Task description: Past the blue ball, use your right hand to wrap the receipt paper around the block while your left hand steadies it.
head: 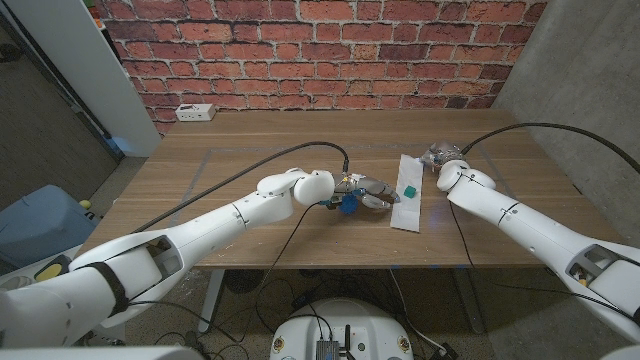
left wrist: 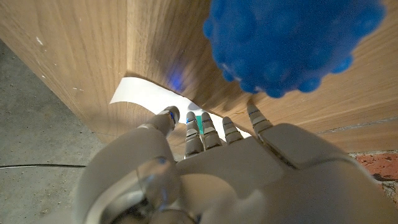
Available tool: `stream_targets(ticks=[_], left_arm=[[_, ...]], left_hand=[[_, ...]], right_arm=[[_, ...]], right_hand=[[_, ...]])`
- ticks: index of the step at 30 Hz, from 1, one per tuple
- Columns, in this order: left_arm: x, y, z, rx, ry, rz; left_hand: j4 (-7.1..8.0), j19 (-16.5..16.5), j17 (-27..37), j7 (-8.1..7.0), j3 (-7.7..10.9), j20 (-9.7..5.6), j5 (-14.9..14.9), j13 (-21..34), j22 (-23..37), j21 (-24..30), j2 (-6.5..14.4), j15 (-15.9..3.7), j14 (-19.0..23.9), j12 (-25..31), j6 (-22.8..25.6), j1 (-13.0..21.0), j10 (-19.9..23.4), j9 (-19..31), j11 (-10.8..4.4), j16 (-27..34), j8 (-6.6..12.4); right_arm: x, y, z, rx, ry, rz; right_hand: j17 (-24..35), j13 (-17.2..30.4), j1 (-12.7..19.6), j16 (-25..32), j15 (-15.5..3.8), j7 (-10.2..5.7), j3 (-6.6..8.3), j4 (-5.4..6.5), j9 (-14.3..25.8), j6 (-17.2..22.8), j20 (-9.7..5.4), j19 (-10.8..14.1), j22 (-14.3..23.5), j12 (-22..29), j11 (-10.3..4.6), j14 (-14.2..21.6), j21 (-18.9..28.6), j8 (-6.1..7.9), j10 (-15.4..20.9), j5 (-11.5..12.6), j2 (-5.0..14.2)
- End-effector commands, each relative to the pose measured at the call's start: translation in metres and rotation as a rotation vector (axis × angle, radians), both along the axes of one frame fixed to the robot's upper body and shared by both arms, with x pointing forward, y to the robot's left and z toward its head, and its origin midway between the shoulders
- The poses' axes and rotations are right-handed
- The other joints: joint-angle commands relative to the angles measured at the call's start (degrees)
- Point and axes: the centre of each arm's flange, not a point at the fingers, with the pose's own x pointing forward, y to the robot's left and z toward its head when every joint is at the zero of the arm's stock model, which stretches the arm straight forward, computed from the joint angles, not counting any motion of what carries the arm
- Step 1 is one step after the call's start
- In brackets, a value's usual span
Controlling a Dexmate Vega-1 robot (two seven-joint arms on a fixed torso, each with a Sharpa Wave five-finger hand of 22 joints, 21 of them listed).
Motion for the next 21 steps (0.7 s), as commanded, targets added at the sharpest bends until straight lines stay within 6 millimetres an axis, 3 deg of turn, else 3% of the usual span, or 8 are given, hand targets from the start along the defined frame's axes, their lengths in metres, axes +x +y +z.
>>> stream_targets(ticks=[1, 4, 14, 21], left_arm=[[-0.0016, 0.0004, 0.0008, -0.006, 0.003, -0.015], [-0.0029, 0.0012, 0.0012, -0.013, 0.004, -0.02], [-0.0059, 0.0038, -0.0015, -0.01, 0.014, -0.018], [-0.0057, 0.0039, -0.0039, 0.008, 0.021, -0.006]], left_hand=[[0.32, -0.6, 0.0, 0.05, -0.11, 0.1, -0.1, 0.2, 0.1, -0.2, -0.5, -0.07, -0.4, 0.0, -0.3, 0.0, -0.1, 0.2, -0.05, 0.1, 0.1], [0.36, -0.6, 0.0, -0.02, -0.26, 0.07, -0.1, 0.3, 0.1, -0.2, -0.7, -0.09, -0.4, 0.1, -0.4, -0.2, -0.1, 0.2, -0.12, 0.1, 0.11], [0.55, -1.0, -0.1, -0.38, -0.95, -0.02, -0.2, 0.3, 0.1, -0.4, -1.2, -0.01, -0.2, 0.0, -0.7, -0.9, -0.4, 0.2, -0.4, 0.1, 0.15], [0.6, -0.8, -0.2, -0.01, -1.1, -0.14, -0.1, 0.3, 0.1, -0.4, -1.4, -1.88, 2.1, 0.0, -0.5, -1.4, -0.3, 0.2, -0.4, 0.6, 0.34]], right_arm=[[-0.0077, 0.0029, 0.0029, -0.006, -0.111, -0.065], [-0.0087, 0.0046, 0.0031, -0.015, -0.138, -0.093], [-0.0107, 0.0102, 0.0031, -0.031, -0.264, -0.158], [-0.0128, 0.0121, 0.0023, -0.025, -0.324, -0.189]], right_hand=[[0.3, 0.2, 0.5, 0.6, -7.76, 0.4, -0.09, 0.84, 1.0, -0.3, -1.22, 0.1, 0.0, 0.7, -0.49, 0.8, 0.2, 0.64, 1.4, -0.2, 0.2], [0.5, 0.2, 0.1, 0.7, -8.35, 0.11, -0.51, 1.45, 1.5, -0.7, -1.88, -0.3, 0.1, 0.7, -1.35, 0.7, 0.1, 0.93, 1.8, -0.2, 0.36], [0.7, 0.4, 0.3, 1.3, -8.51, 0.28, -1.12, 1.67, 2.5, -0.2, -1.53, 0.0, 0.1, 0.7, -1.39, 1.6, 0.2, 1.98, 3.0, 0.2, 0.27], [0.9, 0.4, 0.3, 1.6, -8.72, 0.28, -1.4, 1.81, 2.9, -0.1, -1.48, 0.1, 0.1, 0.6, -1.45, 2.1, 0.2, 2.36, 3.2, 0.3, 0.27]])
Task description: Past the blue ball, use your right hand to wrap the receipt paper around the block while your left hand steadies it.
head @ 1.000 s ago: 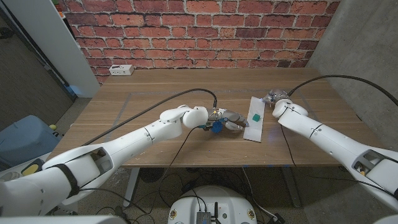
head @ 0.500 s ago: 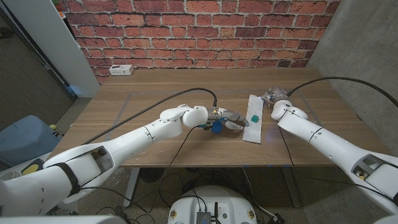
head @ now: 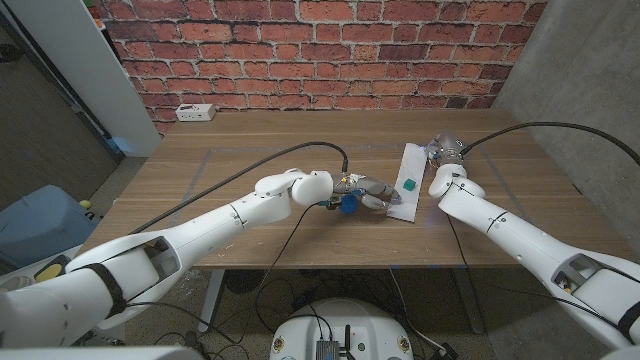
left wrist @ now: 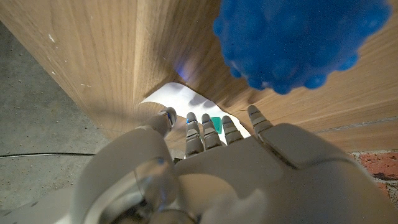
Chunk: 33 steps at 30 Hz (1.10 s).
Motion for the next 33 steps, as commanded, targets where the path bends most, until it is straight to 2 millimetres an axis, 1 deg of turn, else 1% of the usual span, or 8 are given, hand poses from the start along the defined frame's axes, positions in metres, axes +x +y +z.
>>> stream_targets(ticks=[1, 7, 10, 14, 15, 23, 25, 33], left_arm=[[-0.001, 0.001, -0.003, 0.021, 0.014, 0.016], [0.002, -0.001, -0.004, 0.051, 0.023, 0.053], [0.004, -0.002, -0.003, 0.064, 0.02, 0.063], [0.005, -0.004, -0.002, 0.078, 0.004, 0.07], [0.005, -0.005, -0.001, 0.085, 0.0, 0.073], [0.008, -0.008, 0.0, 0.101, -0.002, 0.081], [0.008, -0.008, 0.001, 0.1, -0.001, 0.083], [0.011, -0.007, 0.002, 0.105, 0.007, 0.09]], left_hand=[[0.07, 0.0, 0.1, 0.35, -0.05, 0.11, 0.1, 0.3, 0.1, 0.0, -0.3, -0.66, 1.1, 0.0, -0.2, -0.4, 0.1, 0.2, 0.01, 0.7, 0.33], [-0.15, 0.4, -0.1, 1.28, -0.03, -0.24, 0.2, 0.2, 0.1, 0.2, -0.7, -1.45, 2.9, -0.1, -1.0, -0.7, -0.3, 0.2, 0.05, 0.8, 0.1], [-0.22, 0.4, -0.1, 1.19, -0.29, -0.38, 0.1, 0.2, 0.1, 0.1, -1.2, -1.35, 3.2, -0.3, -1.3, -1.0, -0.8, 0.2, 0.0, 0.7, 0.04], [-0.1, -0.2, -0.1, 1.09, -0.74, -0.23, 0.1, 0.3, 0.1, -0.1, -1.7, -0.6, 2.1, -0.3, -1.7, -1.7, -0.9, 0.1, -0.06, 0.0, 0.02], [0.04, -0.5, 0.0, 1.09, -0.86, -0.16, 0.1, 0.3, 0.1, -0.2, -1.7, 0.07, 1.6, -0.3, -1.8, -2.0, -1.0, 0.1, -0.12, -0.2, 0.05], [0.66, -1.8, 0.2, 0.95, -1.57, -0.15, 0.1, 0.3, 0.2, -0.7, -2.0, 0.49, 0.1, -0.3, -2.1, -3.3, -1.3, 0.1, -0.35, -0.6, 0.1], [0.74, -1.8, 0.2, 0.88, -1.67, -0.16, 0.1, 0.3, 0.2, -0.7, -2.0, 0.47, 0.0, -0.3, -2.2, -3.5, -1.3, 0.1, -0.36, -0.6, 0.08], [1.01, -2.0, 0.2, 1.03, -1.86, -0.06, 0.2, 0.3, 0.2, -0.8, -2.0, 0.57, -0.1, -0.3, -2.6, -4.0, -1.5, 0.1, -0.28, -0.5, 0.04]], right_arm=[[-0.005, 0.005, -0.001, -0.001, -0.127, -0.06], [-0.007, 0.005, 0.001, -0.006, -0.163, -0.059], [-0.008, 0.005, 0.002, -0.009, -0.175, -0.057], [-0.011, 0.005, 0.005, -0.014, -0.193, -0.053], [-0.013, 0.006, 0.006, -0.013, -0.2, -0.046], [-0.021, 0.006, 0.009, -0.024, -0.211, -0.015], [-0.024, 0.006, 0.009, -0.042, -0.197, -0.006], [-0.037, 0.007, 0.003, -0.103, -0.152, 0.02]], right_hand=[[0.3, 0.3, 0.2, 0.7, -8.87, 0.22, -0.22, 0.0, 0.4, 0.5, -0.03, 0.6, 0.1, 0.2, 0.13, 1.0, 0.2, 0.73, 0.6, 0.3, 0.17], [0.5, 0.3, 0.3, 1.0, -9.05, 0.09, -0.43, 0.09, 0.7, 0.4, -0.02, 0.8, 0.1, 0.2, 0.01, 1.3, 0.3, 0.96, 1.0, 0.4, 0.19], [0.6, 0.3, 0.3, 1.2, -9.16, 0.1, -0.57, 0.13, 0.9, 0.4, 0.15, 1.0, 0.1, 0.2, 0.21, 1.5, 0.4, 1.15, 1.3, 0.5, 0.19], [0.7, 0.3, 0.4, 1.3, -9.12, 0.15, -0.66, 0.13, 1.1, 0.4, 0.2, 1.1, 0.1, 0.2, 0.14, 1.6, 0.4, 1.29, 1.4, 0.5, 0.18], [0.7, 0.4, 0.5, 1.3, -9.14, 0.1, -0.7, 0.14, 1.2, 0.4, 0.19, 1.1, 0.1, 0.1, 0.22, 1.6, 0.4, 1.35, 1.4, 0.5, 0.19], [0.8, 0.4, 0.5, 1.5, -9.25, 0.12, -0.96, 0.22, 1.4, 0.3, 0.06, 1.5, 0.1, 0.0, 0.28, 1.8, 0.6, 1.54, 1.6, 0.6, 0.21], [0.9, 0.4, 0.5, 1.5, -9.32, 0.04, -1.07, 0.28, 1.4, 0.2, 0.01, 1.5, 0.1, -0.1, 0.04, 1.7, 0.6, 1.53, 1.4, 0.6, 0.22], [1.0, 0.4, 0.6, 1.7, -9.54, -0.34, -1.29, 0.38, 1.4, 0.1, 0.08, 1.7, 0.1, -0.2, -0.06, 2.1, 0.7, 1.6, 1.5, 0.7, 0.31]])
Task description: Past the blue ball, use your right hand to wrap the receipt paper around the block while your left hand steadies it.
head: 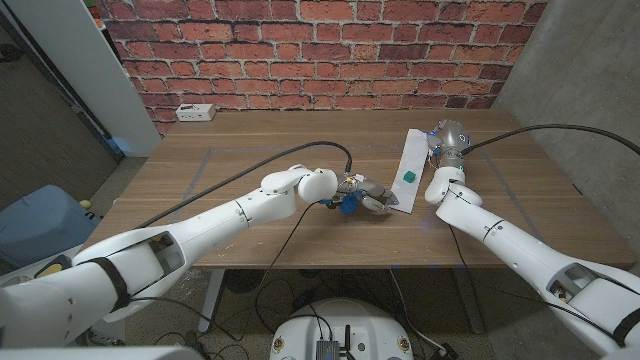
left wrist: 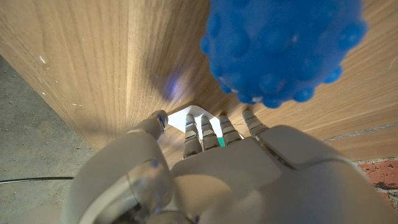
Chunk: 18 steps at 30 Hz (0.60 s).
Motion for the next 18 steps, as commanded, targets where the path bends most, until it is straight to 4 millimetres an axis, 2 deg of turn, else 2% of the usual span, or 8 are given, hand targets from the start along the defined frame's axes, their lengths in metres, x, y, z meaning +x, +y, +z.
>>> stream_targets(ticks=[1, 11, 18], left_arm=[[0.004, 0.0, 0.001, 0.013, 0.009, 0.017], [0.006, -0.001, 0.002, 0.014, 0.009, 0.01], [0.007, -0.002, 0.002, 0.011, 0.01, 0.006]], left_hand=[[0.24, -0.3, 0.0, 0.17, -0.13, 0.39, 0.2, 0.3, 0.0, -0.1, 0.0, -0.18, -0.4, -0.1, -0.2, -0.8, -0.2, 0.1, 0.06, 0.0, 0.04], [0.48, -0.2, 0.0, 0.27, -0.26, 0.44, 0.3, 0.3, 0.0, 0.0, 0.1, -0.23, 0.2, 0.1, -0.3, -1.4, 0.0, 0.0, 0.07, 0.3, 0.13], [0.54, -0.1, 0.0, 0.16, -0.32, 0.38, 0.3, 0.3, 0.1, 0.0, 0.2, -0.37, 0.2, 0.1, -0.4, -1.6, 0.0, 0.0, 0.07, 0.3, 0.15]], right_arm=[[-0.028, 0.001, -0.003, -0.094, 0.033, 0.048], [-0.047, 0.005, -0.01, -0.166, 0.091, 0.084], [-0.059, 0.01, -0.007, -0.188, 0.136, 0.139]], right_hand=[[0.2, 0.2, 0.6, 0.5, -9.56, -0.63, -0.34, -0.09, 0.1, 0.0, 0.07, 0.7, 0.1, -0.2, -0.08, 0.5, 0.5, 0.31, 0.3, 0.5, 0.3], [0.4, 0.3, 0.8, 0.7, -9.69, -0.83, -0.65, -0.06, -0.2, -0.1, 0.18, 1.0, 0.1, -0.4, -0.02, 0.7, 0.6, 0.28, 0.5, 0.5, 0.32], [0.5, 0.3, 0.8, 0.8, -9.8, -1.0, -0.91, 0.11, 0.0, -0.3, 0.06, 1.0, 0.1, -0.6, -0.13, 0.6, 0.6, 0.46, 0.5, 0.6, 0.45]])
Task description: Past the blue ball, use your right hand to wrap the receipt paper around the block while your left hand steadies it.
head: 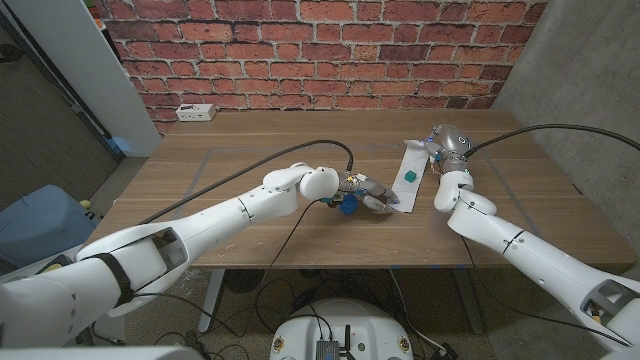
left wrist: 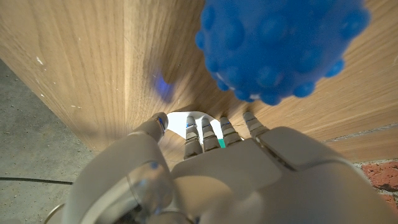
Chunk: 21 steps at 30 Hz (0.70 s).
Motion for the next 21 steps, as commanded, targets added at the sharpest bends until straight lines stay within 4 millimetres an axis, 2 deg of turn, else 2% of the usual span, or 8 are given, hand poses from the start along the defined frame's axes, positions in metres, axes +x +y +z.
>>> stream_targets(ticks=[1, 21], left_arm=[[0.001, -0.002, 0.001, -0.002, -0.001, -0.01], [0.003, -0.005, 0.003, 0.002, -0.003, -0.021]], left_hand=[[0.23, -0.1, 0.0, -0.14, -0.01, 0.39, 0.3, 0.3, 0.1, 0.0, 0.1, -0.1, -0.1, 0.1, -0.1, -0.5, 0.0, 0.2, 0.02, 0.2, 0.15], [0.21, -0.1, -0.1, -0.37, -0.11, 0.36, 0.4, 0.3, 0.1, 0.0, 0.1, -0.34, 0.0, 0.1, -0.5, -1.1, -0.1, 0.2, -0.03, 0.2, 0.15]], right_arm=[[-0.026, 0.009, 0.001, -0.065, 0.07, 0.078], [-0.051, 0.015, -0.005, -0.109, 0.243, 0.112]], right_hand=[[0.3, 0.3, 0.6, 0.4, -9.83, -0.51, -0.42, 0.05, 0.4, 0.2, -0.1, 0.4, 0.1, -0.1, -0.2, 0.3, 0.3, 0.46, 0.4, 0.6, 0.21], [0.6, 0.4, 0.8, 0.6, -9.32, -0.45, -0.88, 0.13, 0.2, 0.4, 0.72, 0.4, 0.1, -0.3, 0.01, 0.3, 0.4, 0.77, 0.7, 0.7, 0.3]])
